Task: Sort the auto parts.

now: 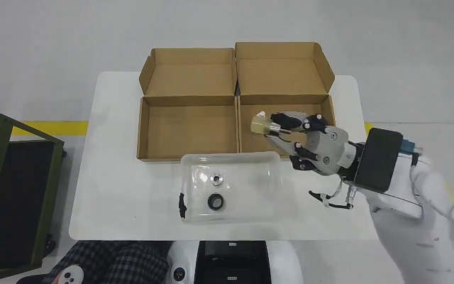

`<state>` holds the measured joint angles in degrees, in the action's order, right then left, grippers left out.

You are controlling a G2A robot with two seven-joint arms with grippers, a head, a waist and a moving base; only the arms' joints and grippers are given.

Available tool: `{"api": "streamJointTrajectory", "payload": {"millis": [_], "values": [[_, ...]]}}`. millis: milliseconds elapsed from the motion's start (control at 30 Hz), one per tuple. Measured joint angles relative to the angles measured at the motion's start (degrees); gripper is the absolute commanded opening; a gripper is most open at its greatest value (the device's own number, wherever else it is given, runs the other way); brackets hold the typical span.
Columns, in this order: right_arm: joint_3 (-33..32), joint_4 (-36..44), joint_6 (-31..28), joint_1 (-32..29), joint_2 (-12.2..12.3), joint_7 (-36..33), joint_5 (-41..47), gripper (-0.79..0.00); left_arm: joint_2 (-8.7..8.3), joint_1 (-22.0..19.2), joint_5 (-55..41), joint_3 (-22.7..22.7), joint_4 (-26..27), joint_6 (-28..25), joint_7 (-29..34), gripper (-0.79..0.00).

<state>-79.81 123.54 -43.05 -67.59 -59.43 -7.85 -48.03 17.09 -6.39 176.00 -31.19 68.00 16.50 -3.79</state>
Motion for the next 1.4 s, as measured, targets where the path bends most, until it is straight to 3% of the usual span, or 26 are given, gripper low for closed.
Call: {"api": "streamJointTrajectory", "payload": {"millis": [367,567,833,1400], "values": [[4.85,-3.45,5.10,1.78,-0.45,-5.36,-2.55,-0.785,0.00,0.00,0.00,0.00,0.00,0.00,0.00,0.000],[2.73,-11.93,1.49,1.63,-0.08,-5.30,-2.43,-0.785,0.00,0.00,0.00,0.00,0.00,0.00,0.00,0.000],[1.17,-17.33,-0.79,-4.27,0.25,1.10,-8.98,-0.785,0.00,0.00,0.00,0.00,0.00,0.00,0.00,0.000],[1.59,-19.13,-1.06,-3.64,0.10,3.13,-8.22,-0.785,0.00,0.00,0.00,0.00,0.00,0.00,0.00,0.000]]}}
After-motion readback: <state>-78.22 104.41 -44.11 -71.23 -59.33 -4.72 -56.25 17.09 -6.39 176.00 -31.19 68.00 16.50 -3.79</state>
